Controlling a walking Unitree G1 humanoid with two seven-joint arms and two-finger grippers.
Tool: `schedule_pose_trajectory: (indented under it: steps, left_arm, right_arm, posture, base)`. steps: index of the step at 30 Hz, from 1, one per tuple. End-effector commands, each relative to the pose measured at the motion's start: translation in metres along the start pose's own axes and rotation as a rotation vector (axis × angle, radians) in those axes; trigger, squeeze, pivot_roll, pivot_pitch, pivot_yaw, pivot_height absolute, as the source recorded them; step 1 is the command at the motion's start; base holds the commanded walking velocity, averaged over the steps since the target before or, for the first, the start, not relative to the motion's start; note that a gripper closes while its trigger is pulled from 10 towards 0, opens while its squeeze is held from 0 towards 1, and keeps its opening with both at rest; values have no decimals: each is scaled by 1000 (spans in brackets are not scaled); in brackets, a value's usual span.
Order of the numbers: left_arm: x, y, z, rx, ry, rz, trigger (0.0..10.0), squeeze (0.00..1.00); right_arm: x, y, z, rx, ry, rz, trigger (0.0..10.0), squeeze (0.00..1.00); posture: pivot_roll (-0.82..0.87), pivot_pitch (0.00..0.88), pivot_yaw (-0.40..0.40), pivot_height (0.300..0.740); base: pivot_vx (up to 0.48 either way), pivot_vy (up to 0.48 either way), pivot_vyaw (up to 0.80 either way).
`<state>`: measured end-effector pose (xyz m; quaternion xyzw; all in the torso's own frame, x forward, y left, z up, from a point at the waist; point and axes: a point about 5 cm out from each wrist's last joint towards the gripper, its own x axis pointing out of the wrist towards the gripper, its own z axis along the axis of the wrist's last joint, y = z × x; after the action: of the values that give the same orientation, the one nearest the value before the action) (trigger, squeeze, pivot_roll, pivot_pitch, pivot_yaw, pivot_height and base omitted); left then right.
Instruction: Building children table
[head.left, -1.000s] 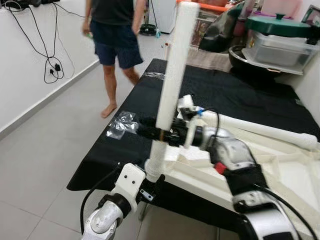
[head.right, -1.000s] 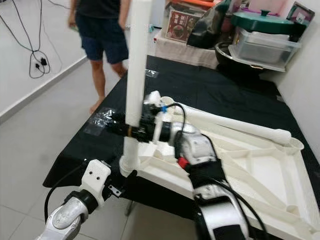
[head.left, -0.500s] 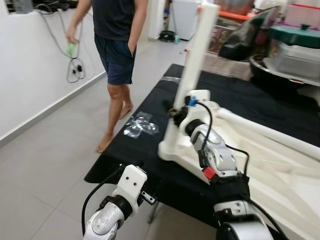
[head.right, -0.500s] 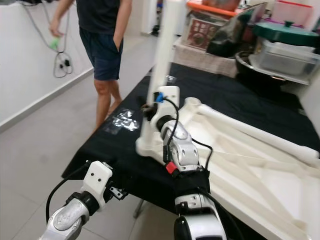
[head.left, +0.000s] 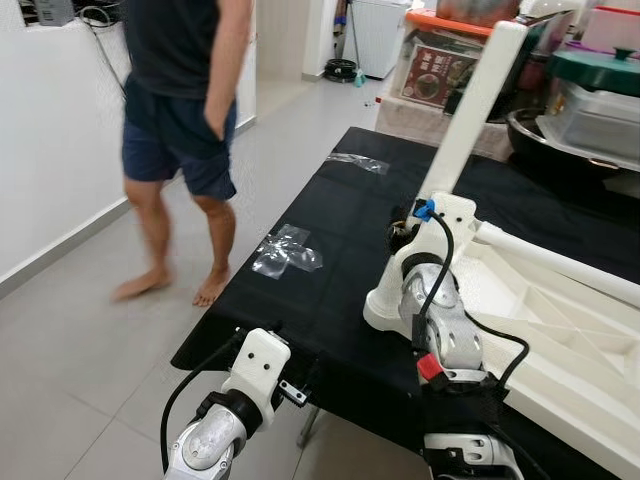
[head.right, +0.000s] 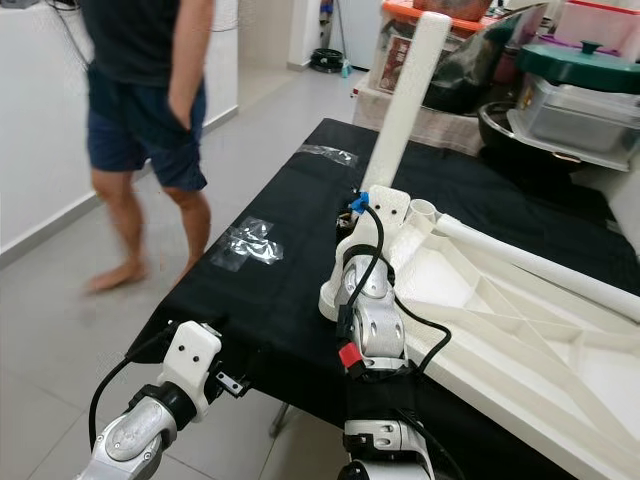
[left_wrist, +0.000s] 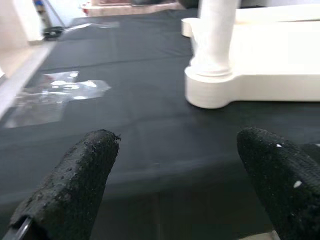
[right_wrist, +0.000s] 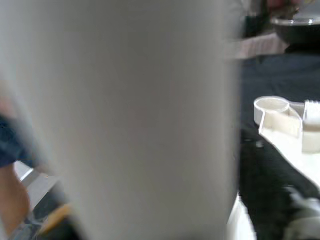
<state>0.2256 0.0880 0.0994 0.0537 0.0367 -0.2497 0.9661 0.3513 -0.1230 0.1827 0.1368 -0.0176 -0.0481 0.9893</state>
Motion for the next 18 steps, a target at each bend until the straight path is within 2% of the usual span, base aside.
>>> schedule_pose_trajectory:
  steps: [1, 2, 3, 4, 5, 6, 7, 10, 11, 12, 13, 14, 15, 17, 18]
  left_arm:
    - [0, -3, -3, -7, 8, -9, 10000, 0]
    - [1, -3, -3, -7, 7, -9, 10000, 0]
    - [1, -3, -3, -6, 7, -8, 10000, 0]
    - [1, -2, -3, -7, 7, -8, 10000, 0]
    - [1, -2, -3, -7, 7, -8, 10000, 0]
    - [1, -2, -3, -8, 6, -7, 10000, 0]
    - [1, -2, -3, -8, 6, -7, 10000, 0]
    - [2, -2, -2, -6, 5, -10, 10000, 0]
    - [2, -2, -2, -6, 5, -10, 10000, 0]
    - [2, -2, -3, -6, 5, -9, 10000, 0]
    - [2, -2, -3, -6, 5, -9, 10000, 0]
    - [3, -2, -2, -6, 4, -8, 10000, 0]
    - [3, -2, -2, -6, 4, -8, 10000, 0]
    - [3, -2, -2, -7, 3, -9, 10000, 0]
    - [3, -2, -2, -7, 3, -9, 10000, 0]
  right_arm:
    - [-3, 8, -11, 64, 25, 26, 10000, 1000]
    - [1, 7, -7, 62, 8, 47, 10000, 741]
    - [7, 11, -4, 107, 26, 145, 10000, 0]
    - [11, 15, 1, 173, 53, 280, 10000, 0]
    - [11, 15, 1, 173, 53, 280, 10000, 0]
    - [13, 18, 5, 222, 67, 378, 10000, 0]
    - [13, 18, 5, 222, 67, 378, 10000, 0]
    - [-1, 24, 20, 198, 157, 906, 10000, 0]
    - [-1, 24, 20, 198, 157, 906, 10000, 0]
    - [-9, 24, 22, 156, 190, 1069, 10000, 0]
    - [-9, 24, 22, 156, 190, 1069, 10000, 0]
    - [-14, 24, 22, 124, 218, 1171, 10000, 0]
    - [-14, 24, 22, 124, 218, 1171, 10000, 0]
    - [-19, 24, 21, 70, 267, 1329, 10000, 0]
    - [-19, 24, 21, 70, 267, 1329, 10000, 0]
  posture:
    - [103, 0, -122, 740]
    - [104, 0, -121, 740]
    - [105, 0, -123, 740]
    - [103, 0, -122, 740]
    - [103, 0, -122, 740]
    - [103, 0, -122, 740]
    - [103, 0, -122, 740]
    - [107, 0, -124, 740]
    - [107, 0, -124, 740]
    - [105, 0, -124, 740]
    - [105, 0, -124, 740]
    - [106, 0, -125, 740]
    - [106, 0, -125, 740]
    - [108, 0, -128, 740]
    - [108, 0, -128, 740]
  base:
    - [0, 0, 0]
    - [0, 0, 0]
    - [0, 0, 0]
    - [0, 0, 0]
    - [0, 0, 0]
    - [0, 0, 0]
    - [0, 0, 0]
    - [0, 0, 0]
    - [0, 0, 0]
    - [0, 0, 0]
    - [0, 0, 0]
    - [0, 0, 0]
    - [0, 0, 0]
    - [0, 0, 0]
    - [0, 0, 0]
